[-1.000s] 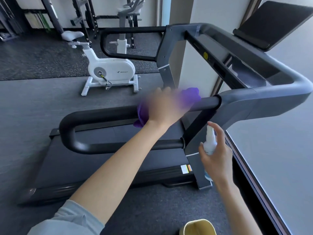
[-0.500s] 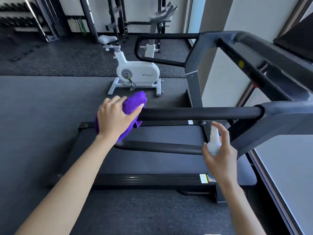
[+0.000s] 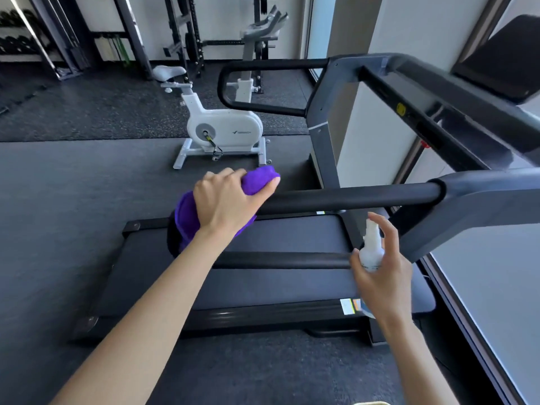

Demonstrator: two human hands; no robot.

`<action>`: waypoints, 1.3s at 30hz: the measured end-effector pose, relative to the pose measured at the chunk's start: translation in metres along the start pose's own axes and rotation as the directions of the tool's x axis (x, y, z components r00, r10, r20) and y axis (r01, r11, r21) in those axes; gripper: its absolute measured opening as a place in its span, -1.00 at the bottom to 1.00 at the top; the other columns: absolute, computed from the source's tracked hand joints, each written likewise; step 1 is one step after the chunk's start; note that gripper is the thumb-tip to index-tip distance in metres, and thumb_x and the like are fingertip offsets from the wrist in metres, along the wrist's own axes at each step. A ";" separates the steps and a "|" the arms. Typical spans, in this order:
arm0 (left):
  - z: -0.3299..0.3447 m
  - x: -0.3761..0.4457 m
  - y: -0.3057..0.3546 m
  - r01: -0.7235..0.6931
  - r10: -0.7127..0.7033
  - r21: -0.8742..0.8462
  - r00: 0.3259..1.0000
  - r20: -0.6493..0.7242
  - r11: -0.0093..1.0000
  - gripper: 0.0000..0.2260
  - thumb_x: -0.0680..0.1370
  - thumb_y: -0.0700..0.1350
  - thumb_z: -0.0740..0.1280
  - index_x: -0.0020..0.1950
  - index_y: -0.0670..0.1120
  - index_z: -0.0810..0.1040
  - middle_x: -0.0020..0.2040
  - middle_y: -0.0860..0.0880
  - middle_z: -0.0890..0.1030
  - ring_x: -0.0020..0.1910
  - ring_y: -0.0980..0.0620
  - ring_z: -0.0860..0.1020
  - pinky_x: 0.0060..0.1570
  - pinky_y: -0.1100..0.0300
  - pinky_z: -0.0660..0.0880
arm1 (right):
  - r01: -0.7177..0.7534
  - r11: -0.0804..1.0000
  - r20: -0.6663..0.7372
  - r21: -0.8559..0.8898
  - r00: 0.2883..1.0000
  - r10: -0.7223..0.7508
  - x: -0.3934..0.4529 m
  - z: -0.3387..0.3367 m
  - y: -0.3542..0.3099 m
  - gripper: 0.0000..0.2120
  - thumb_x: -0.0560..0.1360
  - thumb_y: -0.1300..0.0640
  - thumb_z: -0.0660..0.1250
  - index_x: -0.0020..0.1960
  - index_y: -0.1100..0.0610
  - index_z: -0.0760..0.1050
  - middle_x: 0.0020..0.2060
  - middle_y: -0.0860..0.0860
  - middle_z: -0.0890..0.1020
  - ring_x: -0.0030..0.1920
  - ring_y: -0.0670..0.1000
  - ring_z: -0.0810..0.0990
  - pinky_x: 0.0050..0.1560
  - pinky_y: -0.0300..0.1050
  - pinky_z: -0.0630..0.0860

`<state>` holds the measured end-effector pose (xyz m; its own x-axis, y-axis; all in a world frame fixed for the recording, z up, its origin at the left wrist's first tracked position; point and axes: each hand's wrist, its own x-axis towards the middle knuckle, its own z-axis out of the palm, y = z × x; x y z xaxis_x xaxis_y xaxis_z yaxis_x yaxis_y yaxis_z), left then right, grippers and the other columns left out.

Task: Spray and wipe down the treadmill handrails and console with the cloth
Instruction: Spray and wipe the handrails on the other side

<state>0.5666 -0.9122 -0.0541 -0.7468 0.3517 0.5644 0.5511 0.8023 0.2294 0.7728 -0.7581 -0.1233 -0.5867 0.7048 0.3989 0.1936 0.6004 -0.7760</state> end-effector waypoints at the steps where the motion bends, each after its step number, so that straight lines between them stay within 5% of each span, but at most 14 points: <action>1: 0.004 0.002 0.016 -0.037 0.037 -0.005 0.999 0.031 0.999 -0.45 0.43 0.46 0.15 -0.30 -0.02 0.51 -0.23 -0.08 0.62 -0.19 -0.21 0.57 -0.27 0.09 0.36 | -0.011 1.000 -0.017 -0.013 1.000 0.010 0.002 -0.007 0.004 -0.36 0.46 0.30 0.38 0.32 -0.27 0.27 -0.39 -0.12 0.47 -0.44 -0.04 0.43 -0.45 -0.20 0.39; 5: 0.019 0.008 0.072 -0.132 0.131 0.001 0.986 0.104 0.991 -0.40 0.44 0.48 0.08 -0.22 -0.01 0.59 -0.22 -0.06 0.64 -0.16 -0.16 0.58 -0.29 0.11 0.28 | -0.050 0.998 -0.099 -0.036 0.994 0.047 0.008 -0.037 0.020 -0.37 0.44 0.31 0.37 0.32 -0.24 0.29 -0.40 -0.14 0.47 -0.41 -0.09 0.45 -0.42 -0.34 0.36; 12: 0.040 0.020 0.131 -0.187 0.186 -0.012 0.967 0.176 0.982 -0.44 0.46 0.45 0.12 -0.14 0.00 0.64 -0.17 -0.11 0.66 -0.13 -0.19 0.59 -0.26 0.12 0.23 | -0.106 0.990 -0.181 -0.092 0.980 0.088 0.016 -0.081 0.048 -0.41 0.46 0.28 0.38 0.33 -0.21 0.29 -0.40 -0.09 0.47 -0.45 -0.02 0.44 -0.42 -0.12 0.40; 24: 0.071 -0.009 0.272 -0.342 0.347 -0.096 0.937 0.047 0.935 -0.45 0.55 0.36 0.05 0.10 -0.02 0.60 -0.02 -0.13 0.60 -0.10 -0.18 0.51 -0.20 0.05 0.24 | -0.129 0.984 -0.192 -0.124 0.976 0.104 -0.001 -0.109 0.070 -0.34 0.43 0.27 0.40 0.34 -0.27 0.29 -0.33 -0.28 0.41 -0.45 -0.15 0.40 -0.37 -0.24 0.31; 39: 0.029 -0.014 0.067 -0.246 0.239 -0.054 0.965 -0.110 0.968 -0.47 0.45 0.37 0.20 -0.13 -0.09 0.62 -0.24 -0.10 0.57 -0.25 -0.17 0.51 -0.27 0.03 0.40 | 0.017 1.000 -0.058 -0.024 0.998 -0.018 0.008 -0.045 0.004 -0.39 0.43 0.32 0.38 0.34 -0.15 0.32 -0.39 -0.20 0.43 -0.41 -0.11 0.42 -0.37 -0.23 0.33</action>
<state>0.6035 -0.8497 -0.0695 -0.5480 0.4777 0.6866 0.7368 0.6643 0.1259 0.8036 -0.7332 -0.1011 -0.5430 0.7148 0.4407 0.2030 0.6210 -0.7571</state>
